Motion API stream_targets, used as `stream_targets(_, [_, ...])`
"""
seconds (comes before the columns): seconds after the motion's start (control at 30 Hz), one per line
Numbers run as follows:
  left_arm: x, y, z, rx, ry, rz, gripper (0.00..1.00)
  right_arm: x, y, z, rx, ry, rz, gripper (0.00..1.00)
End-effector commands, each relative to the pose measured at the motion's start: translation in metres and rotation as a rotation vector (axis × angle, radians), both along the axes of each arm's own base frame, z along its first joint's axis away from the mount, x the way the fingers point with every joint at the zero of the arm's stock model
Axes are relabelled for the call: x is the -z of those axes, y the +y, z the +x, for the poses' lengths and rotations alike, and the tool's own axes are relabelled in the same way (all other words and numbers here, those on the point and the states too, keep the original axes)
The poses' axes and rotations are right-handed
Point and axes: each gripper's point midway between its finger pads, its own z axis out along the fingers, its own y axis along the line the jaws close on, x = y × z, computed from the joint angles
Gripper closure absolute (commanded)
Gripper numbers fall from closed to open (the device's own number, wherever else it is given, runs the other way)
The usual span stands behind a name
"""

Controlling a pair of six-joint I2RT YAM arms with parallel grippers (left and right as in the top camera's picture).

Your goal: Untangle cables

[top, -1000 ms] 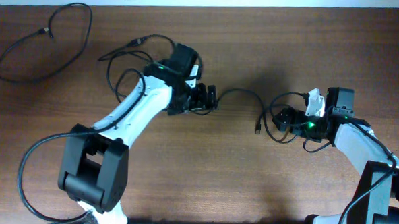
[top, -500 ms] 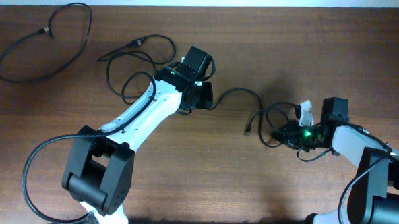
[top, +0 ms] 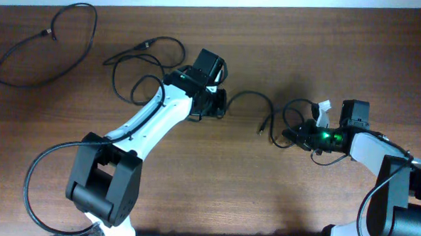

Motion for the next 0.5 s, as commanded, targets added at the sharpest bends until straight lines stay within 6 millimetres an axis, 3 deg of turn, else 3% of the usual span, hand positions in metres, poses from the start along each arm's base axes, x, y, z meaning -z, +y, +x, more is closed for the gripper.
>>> stream_targets(0.0, [-0.013, -0.041, -0.036, 0.386, -0.026, -0.110, 1.00, -0.006, 0.008, -0.001, -0.023, -0.014, 0.056, 0.96])
stream_targets(0.13, [-0.013, -0.058, -0.051, 0.546, -0.072, -0.092, 1.00, -0.028, 0.021, 0.004, -0.039, -0.047, 0.199, 0.96])
stream_targets(0.47, [-0.014, -0.075, -0.064, 0.599, -0.087, -0.090, 1.00, -0.032, 0.019, 0.012, 0.264, 0.340, 0.388, 0.96])
